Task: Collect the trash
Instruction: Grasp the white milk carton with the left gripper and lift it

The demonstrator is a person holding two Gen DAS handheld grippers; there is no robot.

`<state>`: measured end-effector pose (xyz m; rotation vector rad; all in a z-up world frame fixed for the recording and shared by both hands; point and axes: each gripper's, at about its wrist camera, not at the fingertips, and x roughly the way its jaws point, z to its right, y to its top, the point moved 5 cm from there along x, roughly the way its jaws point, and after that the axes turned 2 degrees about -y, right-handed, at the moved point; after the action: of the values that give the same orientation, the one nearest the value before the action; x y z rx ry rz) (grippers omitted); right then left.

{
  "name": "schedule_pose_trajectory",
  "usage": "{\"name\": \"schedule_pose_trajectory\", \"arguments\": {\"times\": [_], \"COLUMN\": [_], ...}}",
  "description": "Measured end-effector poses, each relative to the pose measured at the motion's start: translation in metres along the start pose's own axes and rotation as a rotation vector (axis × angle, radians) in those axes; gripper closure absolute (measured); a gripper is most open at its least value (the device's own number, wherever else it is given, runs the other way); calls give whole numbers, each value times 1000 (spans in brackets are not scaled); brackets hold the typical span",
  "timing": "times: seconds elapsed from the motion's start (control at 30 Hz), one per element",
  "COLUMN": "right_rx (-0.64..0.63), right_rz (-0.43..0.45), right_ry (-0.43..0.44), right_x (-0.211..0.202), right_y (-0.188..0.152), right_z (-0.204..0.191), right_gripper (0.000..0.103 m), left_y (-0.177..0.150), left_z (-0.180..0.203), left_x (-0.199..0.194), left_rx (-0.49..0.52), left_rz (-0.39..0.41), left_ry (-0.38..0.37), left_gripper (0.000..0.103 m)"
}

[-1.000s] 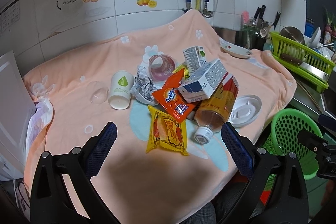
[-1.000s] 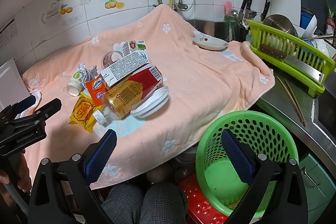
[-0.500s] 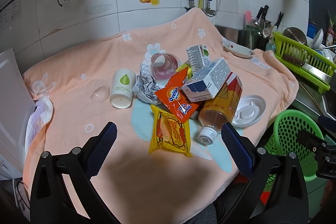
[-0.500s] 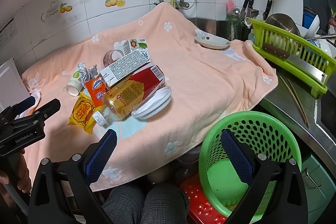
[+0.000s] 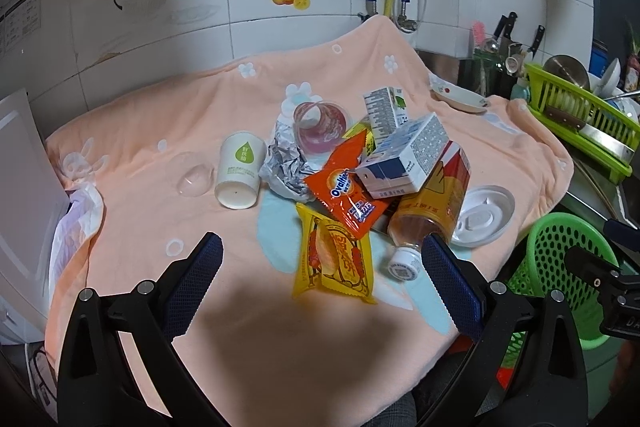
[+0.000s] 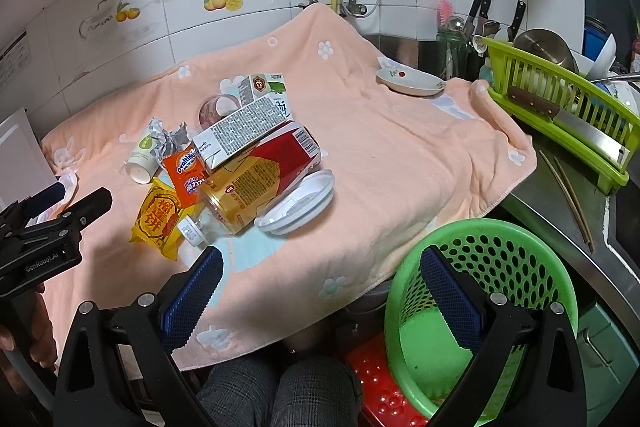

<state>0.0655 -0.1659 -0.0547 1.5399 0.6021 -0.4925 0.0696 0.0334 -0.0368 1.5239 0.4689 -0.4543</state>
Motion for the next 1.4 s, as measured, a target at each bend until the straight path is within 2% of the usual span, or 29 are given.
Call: {"name": "schedule_pose_trajectory", "arguments": {"times": [0.43,0.5,0.6,0.8,1.07,1.4], "right_rx": [-23,-18,4,32,84,141], "right_rz": [-21,-29,-45,-88,-151,-226], "right_ry": [67,81,107,103,104,130], "right_x": [18,22,27,46,80,125], "right_y": [25,30,34,31,26,29], "right_z": [-16,-18,-18,-8,9,8], "right_gripper": [10,17,20,28,39,56], "left_y": [-2,-3,-6,-12,-16,-15], "left_z": [-24,-29,-37,-49,-46,-43], "left_x": [3,4,6,13,22,35], "left_rx": [-34,-39,-53,-81,-88,-84], "left_rz": [-4,-6,-14,-41,-66,-89], "left_ry": [22,28,35,38,13,-15], "left_gripper": [5,5,5,5,6,8]}}
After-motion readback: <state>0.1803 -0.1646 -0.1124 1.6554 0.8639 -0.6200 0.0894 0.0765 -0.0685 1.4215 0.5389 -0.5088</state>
